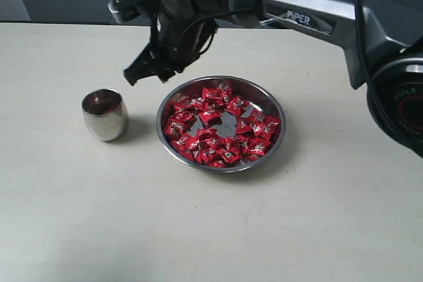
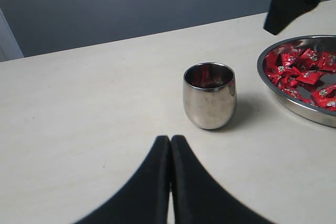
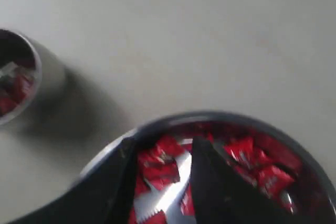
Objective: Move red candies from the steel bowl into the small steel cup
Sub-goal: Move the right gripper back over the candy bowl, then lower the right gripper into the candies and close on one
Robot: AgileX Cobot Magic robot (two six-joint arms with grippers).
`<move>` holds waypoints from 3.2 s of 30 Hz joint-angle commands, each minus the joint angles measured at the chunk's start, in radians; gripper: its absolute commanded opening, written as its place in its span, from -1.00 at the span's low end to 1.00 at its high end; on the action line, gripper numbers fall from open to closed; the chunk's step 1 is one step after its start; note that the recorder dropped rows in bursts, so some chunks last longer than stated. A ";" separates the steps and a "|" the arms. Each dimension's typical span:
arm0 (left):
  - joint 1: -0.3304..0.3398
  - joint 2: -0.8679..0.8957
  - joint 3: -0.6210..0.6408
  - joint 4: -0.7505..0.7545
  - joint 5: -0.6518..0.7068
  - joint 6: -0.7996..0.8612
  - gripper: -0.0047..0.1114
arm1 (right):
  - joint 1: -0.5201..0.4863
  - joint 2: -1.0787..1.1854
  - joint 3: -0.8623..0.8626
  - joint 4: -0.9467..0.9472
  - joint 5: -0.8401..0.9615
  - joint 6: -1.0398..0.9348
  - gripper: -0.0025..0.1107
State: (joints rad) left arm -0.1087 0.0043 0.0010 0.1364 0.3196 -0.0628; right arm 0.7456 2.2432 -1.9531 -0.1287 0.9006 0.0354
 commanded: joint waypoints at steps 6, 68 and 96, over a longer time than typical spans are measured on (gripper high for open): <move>-0.003 -0.004 -0.001 -0.001 -0.009 -0.005 -0.91 | -0.077 0.069 0.000 -0.021 0.172 0.022 -0.36; -0.003 -0.004 -0.001 -0.001 -0.009 -0.005 -0.91 | -0.082 0.155 0.000 -0.025 0.161 -0.024 -0.14; -0.003 -0.004 -0.001 -0.001 -0.009 -0.005 -0.91 | -0.046 0.076 0.000 -0.013 0.123 0.004 -0.97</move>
State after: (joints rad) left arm -0.1087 0.0043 0.0010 0.1364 0.3196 -0.0628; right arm 0.6799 2.3660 -1.9531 -0.1501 1.0530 0.0391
